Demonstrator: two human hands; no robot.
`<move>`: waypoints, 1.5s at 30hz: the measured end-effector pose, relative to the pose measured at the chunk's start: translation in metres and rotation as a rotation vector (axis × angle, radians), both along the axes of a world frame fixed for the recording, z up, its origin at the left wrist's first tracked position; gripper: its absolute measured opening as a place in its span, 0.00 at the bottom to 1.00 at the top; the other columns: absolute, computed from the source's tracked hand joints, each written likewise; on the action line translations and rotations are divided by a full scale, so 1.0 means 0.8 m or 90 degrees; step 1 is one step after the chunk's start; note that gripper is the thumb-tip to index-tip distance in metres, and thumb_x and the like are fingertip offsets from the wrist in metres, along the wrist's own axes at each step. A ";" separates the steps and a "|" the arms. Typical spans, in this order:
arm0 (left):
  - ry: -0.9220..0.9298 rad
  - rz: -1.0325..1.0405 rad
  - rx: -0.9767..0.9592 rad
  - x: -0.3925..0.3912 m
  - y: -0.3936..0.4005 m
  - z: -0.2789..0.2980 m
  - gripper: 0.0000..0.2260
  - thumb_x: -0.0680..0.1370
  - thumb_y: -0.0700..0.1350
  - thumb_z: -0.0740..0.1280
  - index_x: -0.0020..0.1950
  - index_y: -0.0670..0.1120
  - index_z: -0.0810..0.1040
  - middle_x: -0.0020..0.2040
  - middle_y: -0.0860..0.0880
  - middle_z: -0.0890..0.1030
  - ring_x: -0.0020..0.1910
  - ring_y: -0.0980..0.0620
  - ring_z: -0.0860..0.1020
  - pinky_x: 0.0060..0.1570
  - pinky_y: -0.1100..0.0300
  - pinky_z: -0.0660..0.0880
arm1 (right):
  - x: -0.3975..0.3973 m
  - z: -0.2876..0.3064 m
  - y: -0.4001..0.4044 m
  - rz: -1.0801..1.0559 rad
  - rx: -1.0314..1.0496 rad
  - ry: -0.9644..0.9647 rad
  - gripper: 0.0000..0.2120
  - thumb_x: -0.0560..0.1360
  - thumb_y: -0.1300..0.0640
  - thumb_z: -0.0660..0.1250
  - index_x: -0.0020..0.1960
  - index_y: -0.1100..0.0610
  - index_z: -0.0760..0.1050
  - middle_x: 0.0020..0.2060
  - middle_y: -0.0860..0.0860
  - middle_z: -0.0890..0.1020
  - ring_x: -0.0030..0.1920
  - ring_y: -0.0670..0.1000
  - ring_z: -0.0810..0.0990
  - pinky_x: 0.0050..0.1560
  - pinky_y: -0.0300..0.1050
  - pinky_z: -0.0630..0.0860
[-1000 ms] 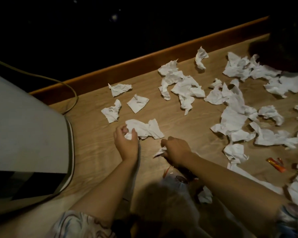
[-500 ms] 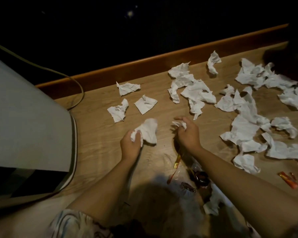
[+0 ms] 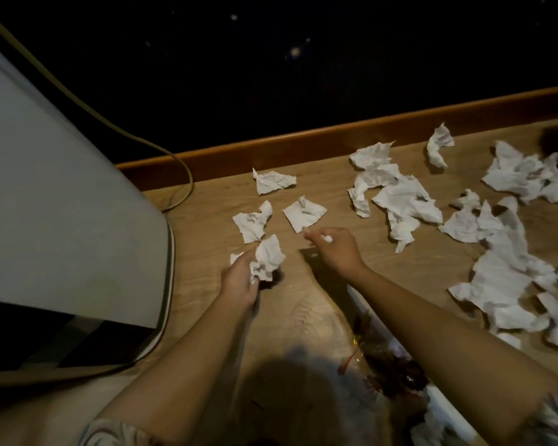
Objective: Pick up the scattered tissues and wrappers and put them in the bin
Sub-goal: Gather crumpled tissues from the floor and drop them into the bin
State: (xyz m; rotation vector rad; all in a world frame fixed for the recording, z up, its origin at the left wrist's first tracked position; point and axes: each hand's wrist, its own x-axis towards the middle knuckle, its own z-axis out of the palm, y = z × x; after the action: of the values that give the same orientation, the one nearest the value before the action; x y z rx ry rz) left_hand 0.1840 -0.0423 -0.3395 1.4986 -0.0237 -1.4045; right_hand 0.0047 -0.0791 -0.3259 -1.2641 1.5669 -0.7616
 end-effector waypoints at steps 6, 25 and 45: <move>-0.211 -0.021 0.009 0.029 -0.030 0.030 0.03 0.77 0.43 0.68 0.51 0.46 0.78 0.45 0.45 0.84 0.39 0.51 0.82 0.31 0.63 0.79 | 0.021 -0.013 -0.066 -0.078 -0.018 0.140 0.14 0.80 0.61 0.62 0.64 0.56 0.75 0.59 0.55 0.80 0.51 0.51 0.77 0.47 0.39 0.69; -0.416 -0.271 -0.021 -0.014 -0.056 0.024 0.06 0.77 0.38 0.64 0.48 0.39 0.80 0.41 0.46 0.79 0.42 0.48 0.77 0.34 0.63 0.71 | -0.025 -0.046 -0.017 0.057 0.024 0.270 0.14 0.74 0.46 0.71 0.39 0.55 0.75 0.34 0.49 0.76 0.38 0.51 0.76 0.32 0.40 0.64; -0.402 -0.547 -0.378 -0.159 -0.130 0.278 0.10 0.77 0.44 0.71 0.57 0.49 0.77 0.48 0.47 0.82 0.43 0.52 0.83 0.38 0.61 0.79 | -0.108 0.287 -0.010 -0.422 -0.118 -0.117 0.13 0.77 0.41 0.64 0.43 0.49 0.78 0.35 0.48 0.77 0.34 0.47 0.74 0.32 0.41 0.72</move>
State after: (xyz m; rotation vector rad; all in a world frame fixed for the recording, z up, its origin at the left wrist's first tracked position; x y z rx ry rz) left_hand 0.0567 -0.1466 -0.1173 1.3845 -1.4865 -1.2912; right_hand -0.0813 -0.0875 -0.0961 -0.7546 1.8026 -1.4230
